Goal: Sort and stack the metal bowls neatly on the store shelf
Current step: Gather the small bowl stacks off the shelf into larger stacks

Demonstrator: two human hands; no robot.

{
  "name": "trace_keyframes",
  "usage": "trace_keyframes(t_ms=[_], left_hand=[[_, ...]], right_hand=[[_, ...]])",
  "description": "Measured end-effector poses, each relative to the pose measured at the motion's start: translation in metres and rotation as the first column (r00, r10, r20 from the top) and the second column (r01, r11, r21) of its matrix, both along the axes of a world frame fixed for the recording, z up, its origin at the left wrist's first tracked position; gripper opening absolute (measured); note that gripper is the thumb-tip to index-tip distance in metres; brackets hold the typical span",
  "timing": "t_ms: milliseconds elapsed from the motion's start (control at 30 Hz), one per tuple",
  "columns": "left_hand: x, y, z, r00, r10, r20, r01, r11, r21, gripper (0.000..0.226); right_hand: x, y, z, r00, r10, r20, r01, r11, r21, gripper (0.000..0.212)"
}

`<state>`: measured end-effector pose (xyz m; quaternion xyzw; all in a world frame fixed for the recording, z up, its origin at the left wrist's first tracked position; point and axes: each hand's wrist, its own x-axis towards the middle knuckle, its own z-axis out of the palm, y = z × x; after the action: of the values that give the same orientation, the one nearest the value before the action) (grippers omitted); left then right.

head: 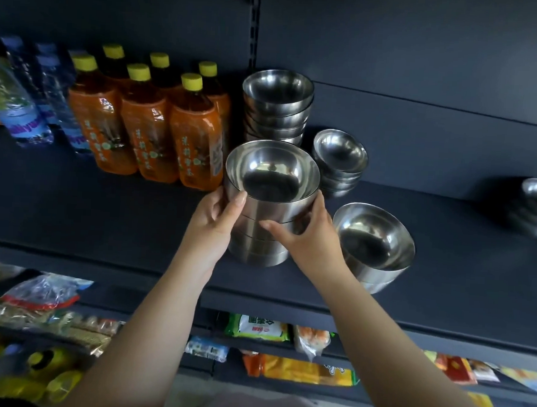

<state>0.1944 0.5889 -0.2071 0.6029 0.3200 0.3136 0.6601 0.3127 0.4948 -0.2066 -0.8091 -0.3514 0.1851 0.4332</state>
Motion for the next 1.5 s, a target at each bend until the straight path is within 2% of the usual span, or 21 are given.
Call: trace_keyframes(t_ms=[133,267,367,433,533,600,700,800,933,1000,1100,1200,1300,1500], left_hand=[[0.000,0.001,-0.005,0.999,-0.027,0.033,0.027,1.000,-0.001,0.044],[-0.001,0.001,-0.009,0.999,-0.041,0.002,0.041,0.998,0.051,0.078],[-0.006,0.002,-0.010,0.993,-0.086,-0.082,0.093,0.992,0.085,0.085],[-0.010,0.001,-0.007,0.989,-0.074,-0.127,0.083,0.994,0.074,0.080],[-0.018,-0.005,0.004,0.989,0.044,-0.138,-0.026,0.991,0.131,0.055],[-0.023,-0.009,0.011,0.988,0.131,-0.082,-0.112,0.972,0.206,0.045],[-0.025,-0.019,0.023,0.983,0.183,-0.015,-0.160,0.895,0.416,0.029],[-0.013,-0.037,0.040,0.989,0.147,0.000,-0.112,0.755,0.646,0.020],[0.020,-0.077,0.055,0.999,0.024,-0.038,0.019,0.532,0.846,0.032],[0.042,-0.107,0.059,0.997,0.002,-0.072,0.063,0.468,0.882,0.035],[0.077,-0.163,0.065,0.994,-0.059,-0.094,0.111,0.471,0.875,0.040],[0.111,-0.225,0.065,0.972,-0.165,-0.169,0.229,0.484,0.844,0.040],[0.139,-0.286,0.058,0.944,-0.263,-0.199,0.303,0.457,0.836,0.045],[0.183,-0.378,0.038,0.883,-0.382,-0.271,0.424,0.404,0.811,0.030]], right_hand=[[-0.002,0.001,-0.002,1.000,-0.006,-0.008,0.007,1.000,0.030,0.108],[-0.007,0.000,-0.006,0.999,-0.022,-0.028,0.023,0.998,0.058,0.109],[-0.011,-0.002,-0.003,0.998,-0.029,-0.048,0.032,0.998,0.048,0.108],[-0.011,-0.004,0.000,0.999,-0.039,-0.032,0.039,0.999,0.013,0.097],[-0.009,-0.014,0.006,0.998,-0.053,0.044,0.054,0.998,-0.026,0.060],[-0.007,-0.025,0.012,0.990,-0.085,0.115,0.088,0.996,-0.016,0.040],[-0.004,-0.043,0.023,0.971,-0.133,0.197,0.136,0.991,-0.002,0.031],[0.002,-0.068,0.040,0.929,-0.143,0.342,0.172,0.984,-0.055,0.028],[0.019,-0.119,0.052,0.867,-0.227,0.443,0.283,0.957,-0.063,0.024],[0.027,-0.153,0.054,0.849,-0.248,0.467,0.312,0.948,-0.063,0.025],[0.037,-0.214,0.057,0.832,-0.275,0.482,0.363,0.927,-0.098,0.027],[0.048,-0.280,0.056,0.817,-0.323,0.477,0.433,0.891,-0.137,0.028],[0.059,-0.343,0.053,0.789,-0.391,0.474,0.513,0.844,-0.159,0.029],[0.082,-0.448,0.046,0.739,-0.438,0.511,0.597,0.777,-0.198,0.030]])
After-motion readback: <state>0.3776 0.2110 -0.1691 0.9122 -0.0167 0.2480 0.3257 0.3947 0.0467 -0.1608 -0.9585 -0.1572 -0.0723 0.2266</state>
